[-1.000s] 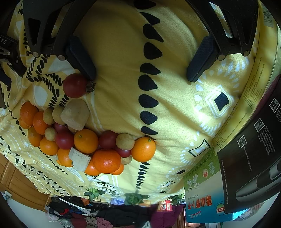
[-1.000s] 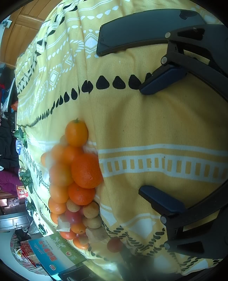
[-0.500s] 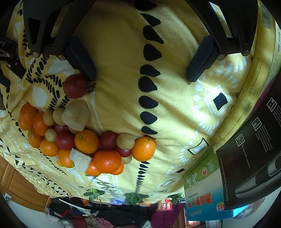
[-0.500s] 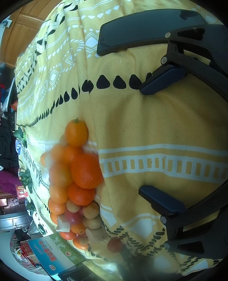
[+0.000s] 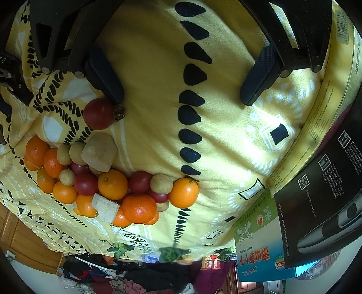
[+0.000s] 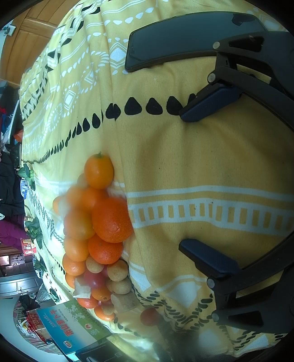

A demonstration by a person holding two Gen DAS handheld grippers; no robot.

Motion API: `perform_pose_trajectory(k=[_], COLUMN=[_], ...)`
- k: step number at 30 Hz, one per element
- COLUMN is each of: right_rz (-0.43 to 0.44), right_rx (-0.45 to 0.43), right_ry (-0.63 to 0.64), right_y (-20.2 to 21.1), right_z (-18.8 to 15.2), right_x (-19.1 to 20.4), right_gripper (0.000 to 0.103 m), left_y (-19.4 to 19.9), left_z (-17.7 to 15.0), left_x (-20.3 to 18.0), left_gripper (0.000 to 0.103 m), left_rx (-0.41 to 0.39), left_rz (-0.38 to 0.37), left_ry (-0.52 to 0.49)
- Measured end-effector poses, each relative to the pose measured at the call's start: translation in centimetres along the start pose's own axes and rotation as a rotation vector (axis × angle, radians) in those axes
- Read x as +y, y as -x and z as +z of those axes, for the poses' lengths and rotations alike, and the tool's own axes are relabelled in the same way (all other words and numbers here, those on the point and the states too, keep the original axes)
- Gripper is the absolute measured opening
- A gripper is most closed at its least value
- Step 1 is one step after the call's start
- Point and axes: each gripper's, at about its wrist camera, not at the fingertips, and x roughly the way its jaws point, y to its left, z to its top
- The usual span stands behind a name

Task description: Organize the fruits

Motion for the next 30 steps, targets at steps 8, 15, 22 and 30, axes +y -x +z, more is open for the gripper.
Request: perform_pose_trajectory(k=[8, 15, 22, 30], right_rz=[-0.008, -0.007, -0.005, -0.006], right_rx=[0.0, -0.001, -0.001, 0.001], right_ry=[0.005, 0.004, 0.002, 0.003], right_y=[0.14, 0.1, 0.02, -0.04], right_z=[-0.01, -0.06, 0.02, 0.09], right_x=[0.16, 0.14, 0.1, 0.13], right_gripper=[0.103, 0.103, 0.103, 0.103], left_y=[0.02, 0.01, 0.0, 0.0], left_z=[-0.08, -0.04, -0.04, -0.01], left_x=[-0.07, -0.05, -0.06, -0.04], left_gripper=[0.103, 0.103, 0.103, 0.103], left_rx=[0.0, 0.0, 0.001, 0.001], left_rz=[-0.001, -0.002, -0.002, -0.002], left_ry=[0.002, 0.002, 0.002, 0.002])
